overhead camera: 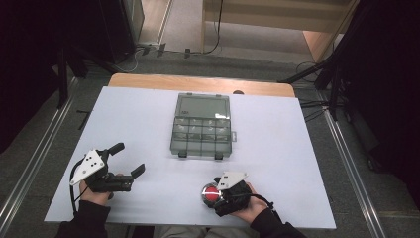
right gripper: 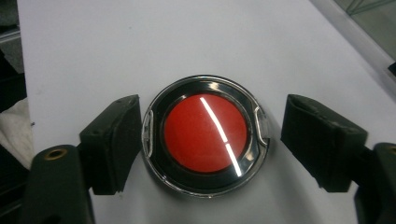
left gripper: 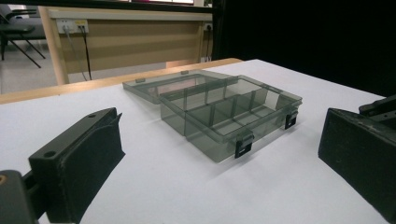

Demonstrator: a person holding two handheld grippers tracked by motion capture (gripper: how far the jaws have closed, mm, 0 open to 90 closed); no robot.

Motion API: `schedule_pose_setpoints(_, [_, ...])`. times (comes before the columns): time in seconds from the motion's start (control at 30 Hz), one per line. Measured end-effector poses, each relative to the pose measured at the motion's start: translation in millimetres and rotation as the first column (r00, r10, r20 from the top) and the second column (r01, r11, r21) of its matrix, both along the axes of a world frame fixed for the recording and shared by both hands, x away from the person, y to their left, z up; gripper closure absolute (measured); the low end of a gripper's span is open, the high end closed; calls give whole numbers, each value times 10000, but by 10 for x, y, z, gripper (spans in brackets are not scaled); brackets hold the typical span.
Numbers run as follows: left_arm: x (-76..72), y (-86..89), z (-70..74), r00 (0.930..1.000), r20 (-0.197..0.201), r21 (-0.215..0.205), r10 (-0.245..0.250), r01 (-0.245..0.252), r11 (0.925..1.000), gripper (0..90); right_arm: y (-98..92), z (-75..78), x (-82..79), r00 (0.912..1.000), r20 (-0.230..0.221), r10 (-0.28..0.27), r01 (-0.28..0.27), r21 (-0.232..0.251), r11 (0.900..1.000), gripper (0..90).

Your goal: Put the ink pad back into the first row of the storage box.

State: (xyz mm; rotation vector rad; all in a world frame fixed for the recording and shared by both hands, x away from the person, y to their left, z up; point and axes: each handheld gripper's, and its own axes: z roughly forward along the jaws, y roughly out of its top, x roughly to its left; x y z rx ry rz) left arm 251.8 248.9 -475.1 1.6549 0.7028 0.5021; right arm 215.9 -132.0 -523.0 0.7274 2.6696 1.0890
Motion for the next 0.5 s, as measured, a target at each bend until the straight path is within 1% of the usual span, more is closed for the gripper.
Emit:
schedule_pose_setpoints(0.1, [0, 1, 1, 10000, 4, 5, 0, 0, 10000, 0, 6, -3, -1, 10000, -39, 8, -8, -3, 10000, 273])
schedule_pose_setpoints(0.13, [-1, 2, 1, 10000, 3, -13, 11, -11, 10000, 0, 11, -4, -7, 9999, -98, 51, -51, 6, 10000, 303])
schedule_pose_setpoints(0.3, [0, 1, 1, 10000, -11, -41, 19, -19, 10000, 0, 25, 3, -17, 9999, -86, -58, 57, -70, 10000, 308])
schedule_pose_setpoints(0.5, [-1, 2, 1, 10000, -9, -47, 28, -28, 10000, 0, 28, 7, -10, 9998, -116, -189, 189, -47, 9998, 310])
